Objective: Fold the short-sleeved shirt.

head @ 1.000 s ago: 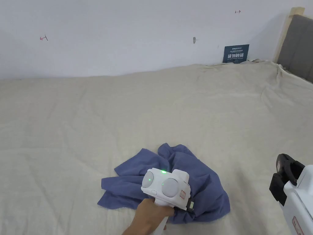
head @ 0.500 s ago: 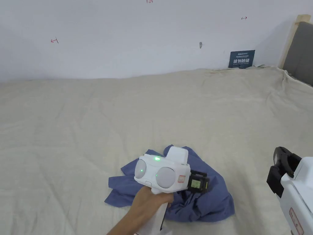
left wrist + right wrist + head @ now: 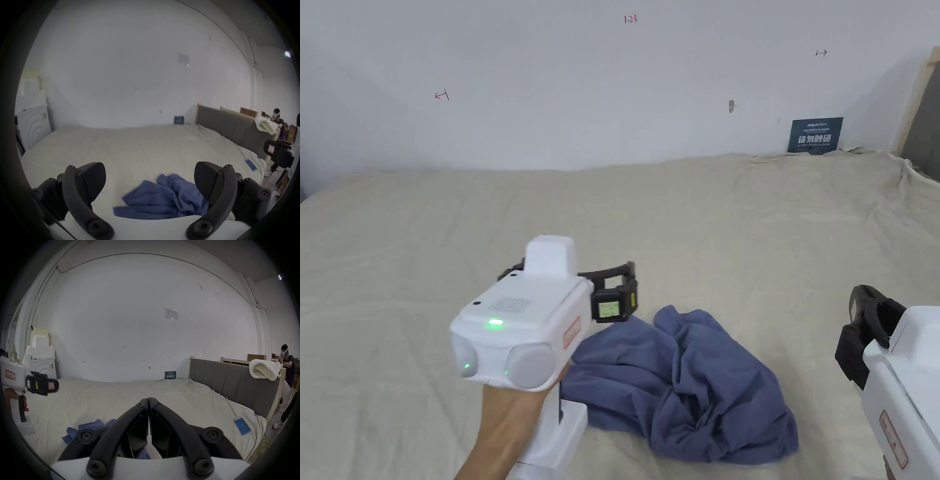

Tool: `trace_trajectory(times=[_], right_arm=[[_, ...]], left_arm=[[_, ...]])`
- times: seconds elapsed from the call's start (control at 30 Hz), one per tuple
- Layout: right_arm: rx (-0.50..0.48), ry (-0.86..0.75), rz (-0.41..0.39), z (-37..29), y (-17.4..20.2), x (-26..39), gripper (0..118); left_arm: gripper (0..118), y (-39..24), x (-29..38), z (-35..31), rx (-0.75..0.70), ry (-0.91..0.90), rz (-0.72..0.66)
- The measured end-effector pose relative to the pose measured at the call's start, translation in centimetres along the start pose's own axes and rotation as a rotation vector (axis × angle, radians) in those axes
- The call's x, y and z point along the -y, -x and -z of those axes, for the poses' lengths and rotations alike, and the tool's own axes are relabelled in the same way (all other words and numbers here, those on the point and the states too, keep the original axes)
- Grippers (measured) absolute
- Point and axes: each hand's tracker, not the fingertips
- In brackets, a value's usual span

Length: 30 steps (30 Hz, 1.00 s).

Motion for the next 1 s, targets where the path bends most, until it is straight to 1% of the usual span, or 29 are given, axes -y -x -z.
trace_trajectory(times=[0.1, 0.13, 0.27, 0.3, 0.33, 0.37, 0.43, 0.47, 0.5, 0.53, 0.63, 0.8, 1.0], right_arm=[[-0.010, -0.007, 0.000, -0.1, 0.6, -0.3, 0], [-0.011, -0.010, -0.001, -0.1, 0.7, -0.3, 0], [-0.013, -0.025, -0.002, 0.0, 1.1, -0.3, 0], [-0.014, -0.027, -0.003, 0.0, 1.1, -0.2, 0], [-0.016, -0.030, -0.005, 0.1, 1.1, -0.2, 0], [-0.017, -0.032, -0.006, 0.0, 1.2, -0.2, 0], [-0.018, -0.034, -0.005, 0.2, 1.0, 0.0, 0], [-0.019, -0.037, -0.004, 0.2, 0.9, 0.1, 0], [-0.016, -0.039, -0.003, 0.2, 0.9, 0.1, 0], [-0.016, -0.042, -0.001, 0.1, 0.9, 0.2, 0], [-0.016, -0.042, -0.001, 0.2, 0.7, 0.4, 0], [-0.019, -0.038, 0.002, 0.3, 0.7, 0.7, 0], [-0.024, -0.037, 0.001, 0.4, 0.8, 0.8, 0]], left_arm=[[110, 1.7, 0.5, -1.7, -0.098, -0.078, 0.049], [106, 2.2, 0.8, -2.2, -0.126, -0.104, 0.064], [59, 3.6, 1.9, -4.1, -0.222, -0.201, 0.162], [55, 3.9, 2.1, -4.4, -0.243, -0.206, 0.170], [55, 4.2, 2.2, -4.7, -0.233, -0.202, 0.158], [40, 4.6, 2.3, -5.0, -0.227, -0.203, 0.154], [24, 5.0, 2.8, -5.6, -0.245, -0.222, 0.147], [13, 5.1, 3.0, -5.7, -0.270, -0.228, 0.147], [5, 5.4, 3.2, -5.8, -0.280, -0.224, 0.140], [1, 5.7, 3.3, -6.0, -0.279, -0.222, 0.127], [0, 6.4, 4.0, -6.4, -0.282, -0.206, 0.097], [0, 7.0, 5.6, -6.6, -0.320, -0.181, 0.093], [0, 7.0, 6.2, -6.8, -0.324, -0.168, 0.097]])
